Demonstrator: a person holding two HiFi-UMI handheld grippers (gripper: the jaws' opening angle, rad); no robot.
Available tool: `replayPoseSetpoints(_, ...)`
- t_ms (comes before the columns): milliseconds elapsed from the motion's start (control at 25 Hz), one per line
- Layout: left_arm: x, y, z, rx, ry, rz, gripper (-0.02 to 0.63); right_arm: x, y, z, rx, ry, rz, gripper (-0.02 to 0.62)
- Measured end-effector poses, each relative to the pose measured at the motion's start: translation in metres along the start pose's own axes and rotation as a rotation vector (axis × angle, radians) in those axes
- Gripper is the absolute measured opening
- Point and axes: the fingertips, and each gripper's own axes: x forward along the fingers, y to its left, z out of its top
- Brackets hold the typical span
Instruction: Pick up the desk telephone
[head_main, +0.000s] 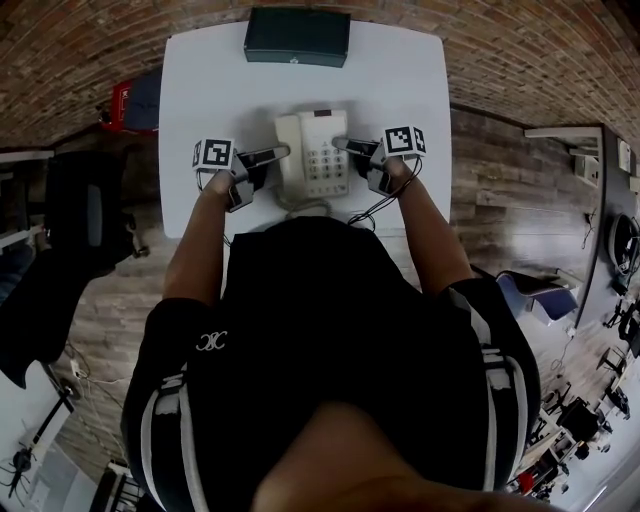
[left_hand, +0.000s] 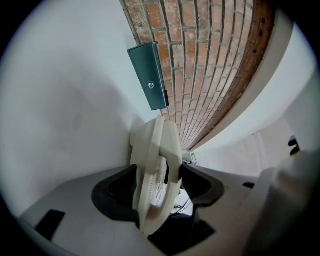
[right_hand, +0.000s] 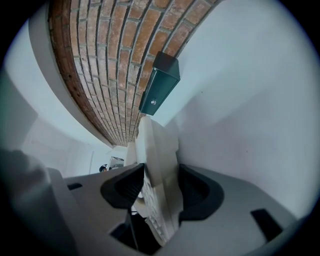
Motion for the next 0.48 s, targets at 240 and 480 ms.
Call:
replayPoseSetpoints(240, -0.005, -0.011, 0.002, 0.013, -0.012, 0.018, 0.273, -0.004, 0.01, -0.001, 0.011, -0.014, 0.019, 0.202)
replayPoseSetpoints(480, -0.01, -0.033, 0.001, 0.017, -0.013, 0.007, 0.272, -0.01, 0.028, 0.004, -0.023, -0.004, 0.025, 0.202)
